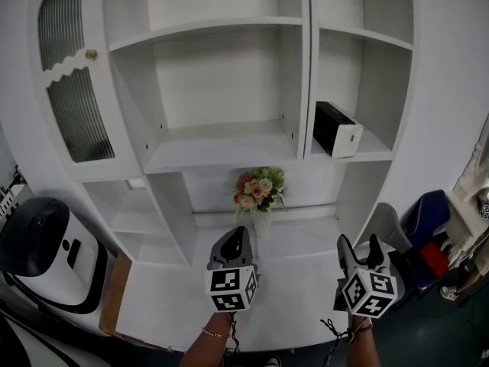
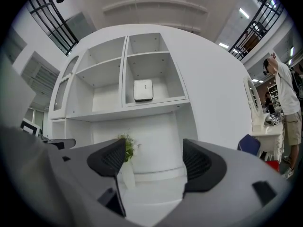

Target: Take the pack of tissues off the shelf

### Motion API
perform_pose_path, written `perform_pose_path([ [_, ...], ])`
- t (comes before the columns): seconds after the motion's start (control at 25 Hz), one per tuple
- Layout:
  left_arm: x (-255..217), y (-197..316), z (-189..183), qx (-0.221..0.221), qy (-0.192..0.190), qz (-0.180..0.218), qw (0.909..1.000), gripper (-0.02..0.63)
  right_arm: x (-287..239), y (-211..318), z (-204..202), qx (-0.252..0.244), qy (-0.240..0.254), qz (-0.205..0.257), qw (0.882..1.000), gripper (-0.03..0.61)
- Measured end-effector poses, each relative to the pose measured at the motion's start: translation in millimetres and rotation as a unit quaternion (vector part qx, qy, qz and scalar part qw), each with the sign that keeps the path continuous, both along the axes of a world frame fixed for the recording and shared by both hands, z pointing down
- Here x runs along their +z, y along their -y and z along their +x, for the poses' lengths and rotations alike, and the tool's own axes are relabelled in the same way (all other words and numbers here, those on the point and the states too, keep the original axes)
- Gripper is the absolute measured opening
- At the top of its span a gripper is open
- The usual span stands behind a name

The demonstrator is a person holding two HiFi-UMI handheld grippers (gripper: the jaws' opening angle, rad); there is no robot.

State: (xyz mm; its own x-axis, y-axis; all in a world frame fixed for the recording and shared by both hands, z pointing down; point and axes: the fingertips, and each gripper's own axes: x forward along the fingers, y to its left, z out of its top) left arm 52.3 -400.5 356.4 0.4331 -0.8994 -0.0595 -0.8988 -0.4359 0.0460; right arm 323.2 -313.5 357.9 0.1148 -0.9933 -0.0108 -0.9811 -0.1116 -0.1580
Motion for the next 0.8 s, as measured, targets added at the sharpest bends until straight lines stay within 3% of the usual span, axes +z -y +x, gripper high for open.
perform_pose_path([
  [0.8, 3.8, 36.7, -6.0, -0.002, 0.016, -0.011, 0.9998, 0.018, -2.0, 39.6, 1.3, 0.000, 0.024, 0.005, 1.000, 0.385],
])
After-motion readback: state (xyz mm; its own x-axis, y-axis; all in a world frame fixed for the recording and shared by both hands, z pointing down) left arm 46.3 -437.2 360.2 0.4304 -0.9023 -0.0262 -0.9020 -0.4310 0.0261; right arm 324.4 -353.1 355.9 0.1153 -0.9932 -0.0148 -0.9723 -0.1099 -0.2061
